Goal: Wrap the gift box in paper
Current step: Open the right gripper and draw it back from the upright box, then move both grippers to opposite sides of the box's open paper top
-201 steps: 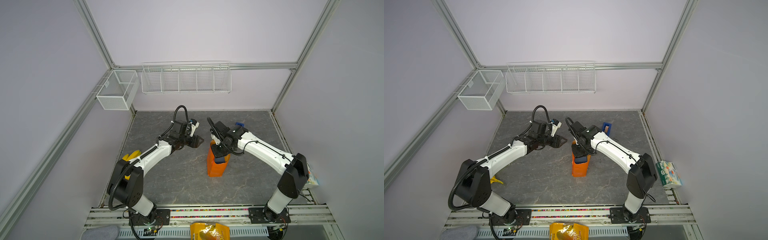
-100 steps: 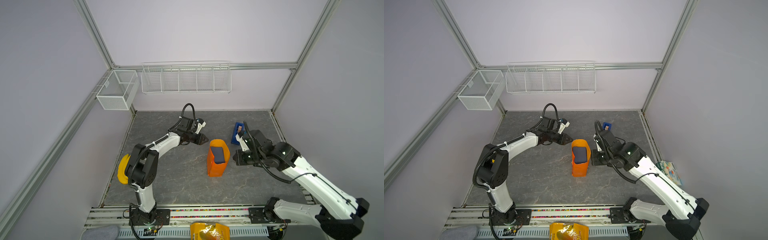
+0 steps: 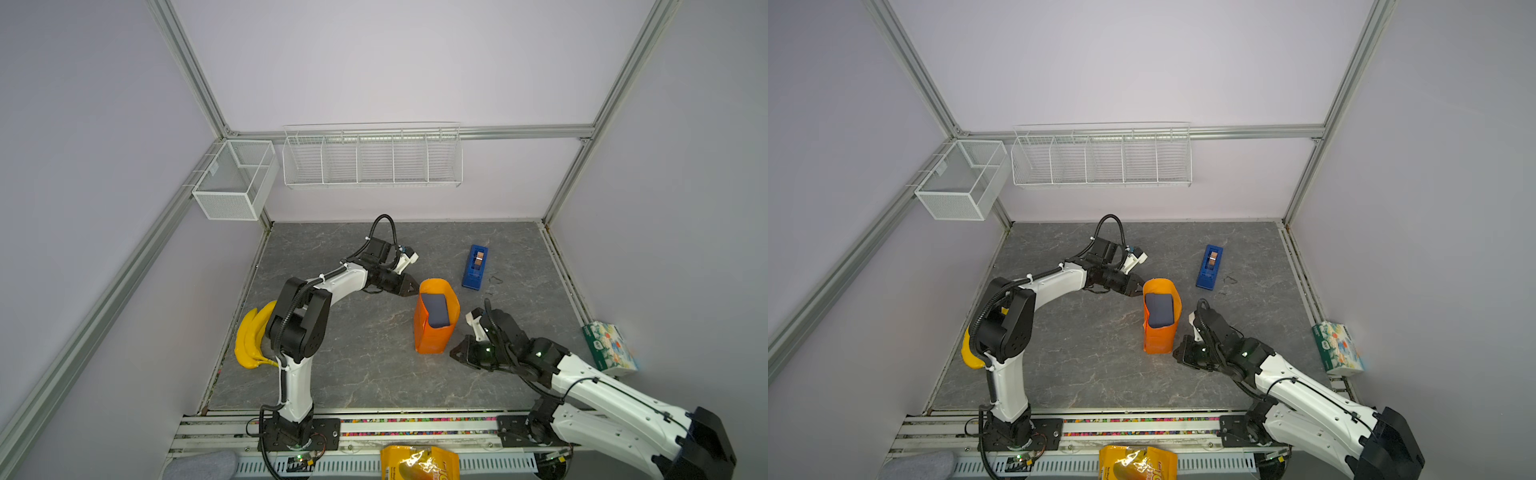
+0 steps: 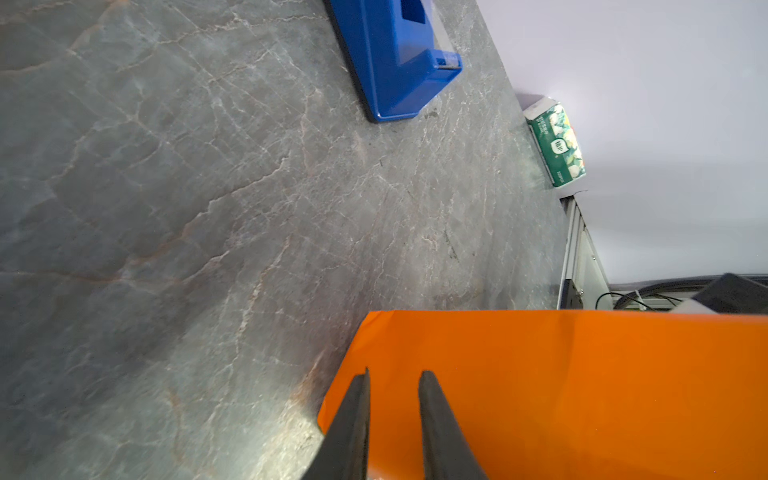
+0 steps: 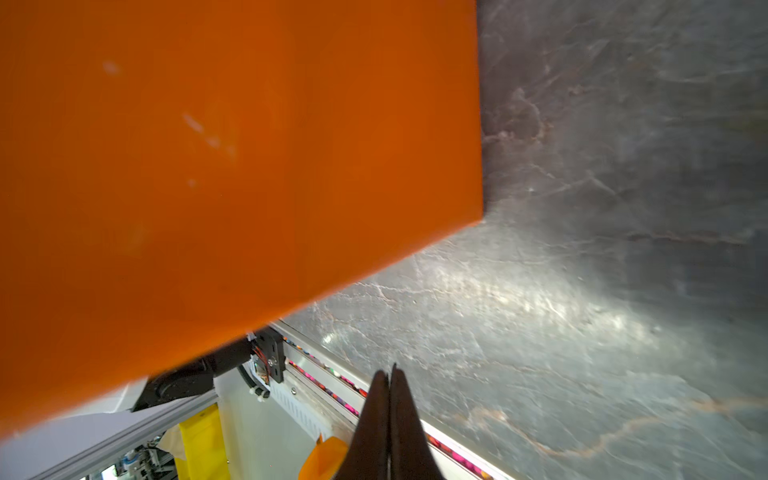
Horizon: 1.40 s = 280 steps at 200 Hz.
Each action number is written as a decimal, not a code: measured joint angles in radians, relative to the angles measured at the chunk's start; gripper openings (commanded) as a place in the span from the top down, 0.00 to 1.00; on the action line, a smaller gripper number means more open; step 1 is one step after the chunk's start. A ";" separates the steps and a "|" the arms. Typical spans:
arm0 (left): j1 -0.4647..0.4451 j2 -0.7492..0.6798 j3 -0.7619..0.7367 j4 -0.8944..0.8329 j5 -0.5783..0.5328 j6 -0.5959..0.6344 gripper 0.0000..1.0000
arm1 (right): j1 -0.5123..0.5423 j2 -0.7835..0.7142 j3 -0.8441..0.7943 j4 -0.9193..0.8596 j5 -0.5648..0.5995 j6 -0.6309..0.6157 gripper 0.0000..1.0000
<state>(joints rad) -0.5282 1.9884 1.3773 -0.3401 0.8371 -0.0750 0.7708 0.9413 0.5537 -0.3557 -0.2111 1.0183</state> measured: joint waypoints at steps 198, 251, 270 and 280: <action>0.149 -0.229 -0.292 0.084 -0.034 -0.056 0.85 | -0.240 0.443 0.312 0.108 -0.089 -0.184 0.93; 0.160 -0.331 -0.393 0.107 -0.123 -0.094 0.85 | -0.278 0.582 0.451 0.083 -0.134 -0.318 0.93; 0.159 -0.369 -0.428 0.108 -0.142 -0.109 0.85 | -0.290 0.608 0.484 0.083 -0.156 -0.361 0.93; 0.157 -0.384 -0.443 0.113 -0.146 -0.121 0.84 | -0.298 0.620 0.497 0.084 -0.171 -0.381 0.93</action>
<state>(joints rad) -0.3710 1.6047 0.9344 -0.2268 0.6914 -0.1963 0.4732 1.5608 1.0512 -0.2722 -0.3820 0.6369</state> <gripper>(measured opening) 0.153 0.068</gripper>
